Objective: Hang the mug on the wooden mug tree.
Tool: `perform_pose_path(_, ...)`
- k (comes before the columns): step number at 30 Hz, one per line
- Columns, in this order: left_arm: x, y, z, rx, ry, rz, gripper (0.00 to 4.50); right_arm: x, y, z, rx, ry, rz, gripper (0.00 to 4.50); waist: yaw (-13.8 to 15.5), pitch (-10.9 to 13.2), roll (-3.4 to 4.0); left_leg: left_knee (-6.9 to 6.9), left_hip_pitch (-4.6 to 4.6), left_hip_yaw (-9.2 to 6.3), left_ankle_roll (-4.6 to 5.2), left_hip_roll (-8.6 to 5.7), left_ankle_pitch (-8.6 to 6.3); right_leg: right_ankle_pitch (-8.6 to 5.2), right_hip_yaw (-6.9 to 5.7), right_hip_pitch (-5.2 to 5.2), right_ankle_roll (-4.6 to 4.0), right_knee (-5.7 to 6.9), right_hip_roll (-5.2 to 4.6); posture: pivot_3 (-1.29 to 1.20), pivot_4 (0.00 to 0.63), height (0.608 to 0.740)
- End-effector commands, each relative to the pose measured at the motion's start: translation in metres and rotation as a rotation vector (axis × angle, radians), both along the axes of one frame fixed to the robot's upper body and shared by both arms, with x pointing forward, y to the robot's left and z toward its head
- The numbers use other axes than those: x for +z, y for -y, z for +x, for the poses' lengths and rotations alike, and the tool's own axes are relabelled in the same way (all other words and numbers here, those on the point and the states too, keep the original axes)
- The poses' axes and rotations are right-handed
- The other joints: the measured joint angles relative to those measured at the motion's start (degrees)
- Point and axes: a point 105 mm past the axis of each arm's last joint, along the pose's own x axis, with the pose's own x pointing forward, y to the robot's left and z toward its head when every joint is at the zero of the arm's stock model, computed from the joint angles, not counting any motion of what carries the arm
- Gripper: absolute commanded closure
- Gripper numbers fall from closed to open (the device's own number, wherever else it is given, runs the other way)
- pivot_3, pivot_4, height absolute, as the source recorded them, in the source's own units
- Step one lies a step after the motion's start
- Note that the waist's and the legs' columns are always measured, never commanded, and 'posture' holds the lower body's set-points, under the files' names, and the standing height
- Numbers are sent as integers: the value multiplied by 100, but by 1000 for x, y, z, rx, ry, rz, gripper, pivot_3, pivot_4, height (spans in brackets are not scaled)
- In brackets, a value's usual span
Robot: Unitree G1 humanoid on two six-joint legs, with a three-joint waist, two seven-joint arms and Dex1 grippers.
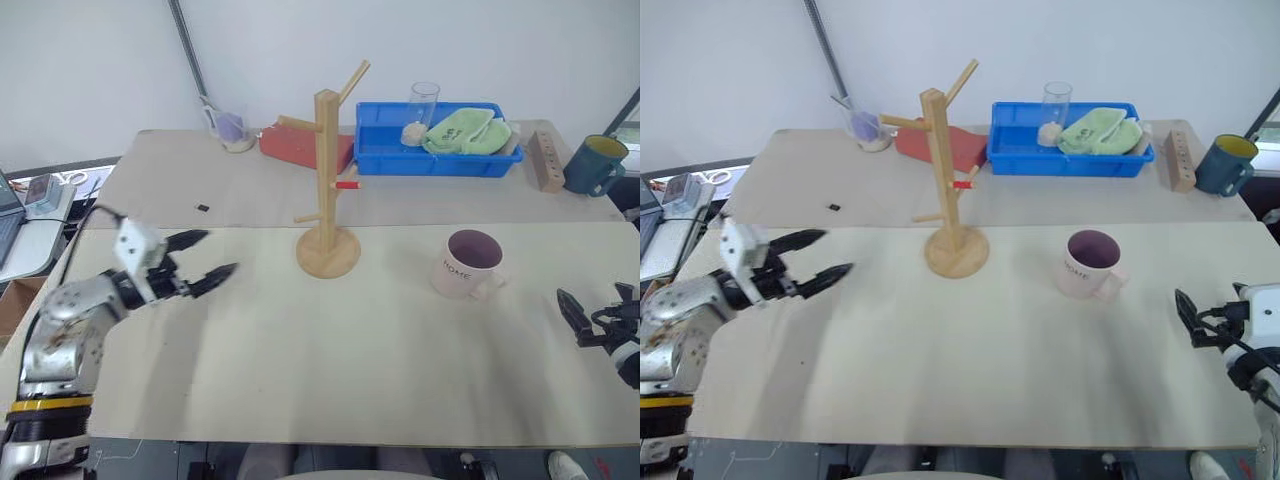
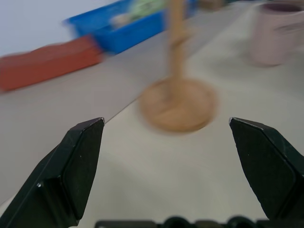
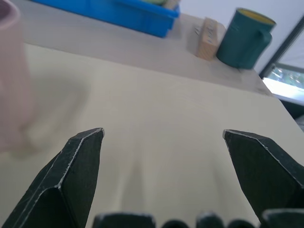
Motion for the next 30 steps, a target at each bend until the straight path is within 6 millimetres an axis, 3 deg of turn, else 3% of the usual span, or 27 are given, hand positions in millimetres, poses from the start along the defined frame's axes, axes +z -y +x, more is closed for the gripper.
perform_pose_path(1,20,36,-20,-260,-9,4,0,7,-25,-12,48,20,28,39,-13,0,0,1,1,-1,0,0,0,0,0,0,0,0,1,0,150,720)
perform_pose_path(5,26,63,-40,-487,-42,33,0,-12,-59,-17,92,-24,83,39,-154,0,0,2,10,-6,0,0,0,0,9,-1,0,0,6,0,150,720)
perform_pose_path(11,30,80,-44,-595,-36,35,0,-36,-79,-5,66,-65,159,39,-232,10,-17,1,20,-15,1,3,0,0,10,-6,-1,-11,10,0,150,720)
perform_pose_path(14,30,82,-44,-603,-36,33,0,-37,-81,2,37,-43,175,39,-185,11,-19,-2,13,-15,1,9,0,0,8,-7,-1,-16,16,0,150,720)
perform_pose_path(21,25,85,-45,-610,-32,49,0,-41,-86,39,-44,32,224,39,-134,10,-17,1,16,-12,2,7,0,0,22,-7,-1,-15,24,0,150,720)
perform_pose_path(30,25,84,-45,-576,-23,53,0,-33,-85,59,-109,87,222,39,-116,10,-16,1,15,-11,3,7,1,0,24,-4,0,-5,27,0,150,720)
